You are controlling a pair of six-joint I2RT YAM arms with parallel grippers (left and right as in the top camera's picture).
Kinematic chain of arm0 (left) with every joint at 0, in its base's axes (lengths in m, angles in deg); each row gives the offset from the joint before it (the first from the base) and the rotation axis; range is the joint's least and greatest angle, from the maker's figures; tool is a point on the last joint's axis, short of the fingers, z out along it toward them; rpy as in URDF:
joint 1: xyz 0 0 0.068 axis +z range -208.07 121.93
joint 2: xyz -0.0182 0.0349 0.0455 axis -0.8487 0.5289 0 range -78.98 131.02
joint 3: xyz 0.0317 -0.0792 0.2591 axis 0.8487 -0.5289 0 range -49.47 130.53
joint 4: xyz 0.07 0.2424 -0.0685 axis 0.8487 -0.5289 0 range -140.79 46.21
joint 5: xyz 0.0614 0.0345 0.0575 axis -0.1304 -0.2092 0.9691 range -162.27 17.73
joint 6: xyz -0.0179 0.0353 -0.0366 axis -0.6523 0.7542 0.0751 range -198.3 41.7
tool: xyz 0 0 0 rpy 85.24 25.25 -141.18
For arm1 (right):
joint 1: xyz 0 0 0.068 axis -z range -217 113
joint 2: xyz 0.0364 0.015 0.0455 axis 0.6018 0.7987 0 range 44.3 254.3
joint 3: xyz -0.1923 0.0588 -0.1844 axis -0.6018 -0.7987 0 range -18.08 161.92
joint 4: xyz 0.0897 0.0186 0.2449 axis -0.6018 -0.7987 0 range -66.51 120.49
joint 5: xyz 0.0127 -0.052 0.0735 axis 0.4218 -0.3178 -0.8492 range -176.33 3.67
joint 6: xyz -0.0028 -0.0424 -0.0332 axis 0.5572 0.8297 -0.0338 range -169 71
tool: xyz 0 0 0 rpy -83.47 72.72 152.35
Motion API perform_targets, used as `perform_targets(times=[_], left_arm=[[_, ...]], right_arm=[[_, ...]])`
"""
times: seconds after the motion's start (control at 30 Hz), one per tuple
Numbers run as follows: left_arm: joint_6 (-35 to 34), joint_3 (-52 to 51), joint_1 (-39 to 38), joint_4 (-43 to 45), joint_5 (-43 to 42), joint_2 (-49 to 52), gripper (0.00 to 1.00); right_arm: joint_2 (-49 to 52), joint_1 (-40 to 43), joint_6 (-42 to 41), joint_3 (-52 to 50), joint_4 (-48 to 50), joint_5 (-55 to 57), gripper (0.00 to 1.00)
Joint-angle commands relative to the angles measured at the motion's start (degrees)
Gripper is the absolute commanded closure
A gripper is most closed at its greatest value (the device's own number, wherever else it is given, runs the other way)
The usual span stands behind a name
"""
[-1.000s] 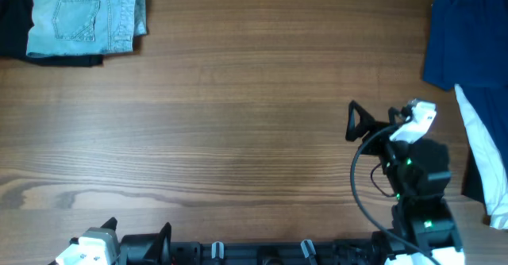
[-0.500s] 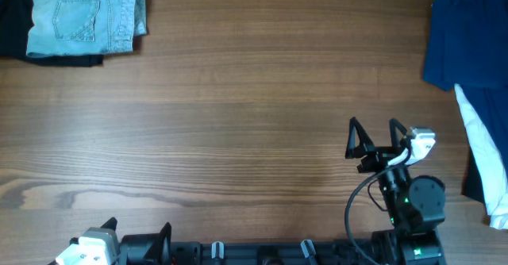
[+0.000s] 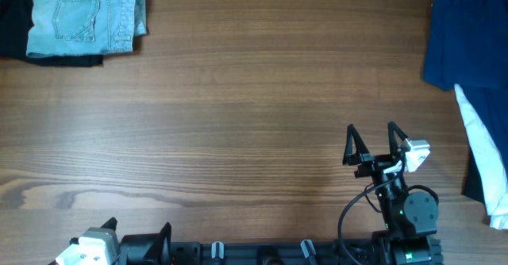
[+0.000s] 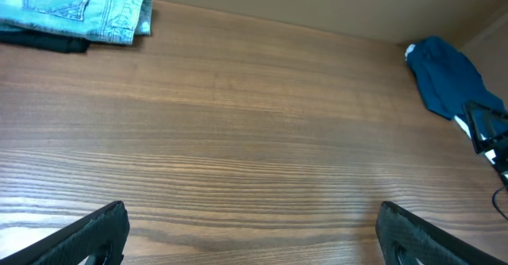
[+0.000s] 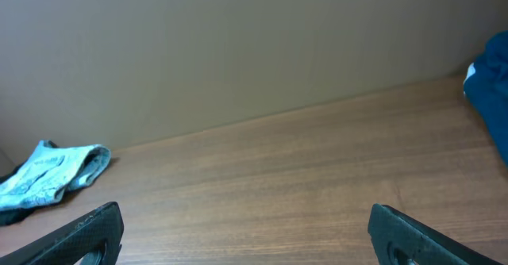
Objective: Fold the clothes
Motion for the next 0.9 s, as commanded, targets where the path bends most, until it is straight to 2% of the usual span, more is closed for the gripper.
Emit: perform_targets(times=[0.0,0.23,0.87], left_arm=[[-0.55,0.00,-0.26,0.15,-0.92,-0.39,0.00],[-0.55,0.00,-0.26,0.15,-0.92,-0.39,0.00],[-0.55,0.00,-0.26,0.15,-0.92,-0.39,0.00]], right_arm=[[-1.64,0.15,1.55,-0.35,0.26,-1.25,0.00],[-1.64,0.15,4.20,-0.35,0.07,-0.59,0.00],[-0.39,0.15,3.93,-0.35,-1.68,-0.20,0.00]])
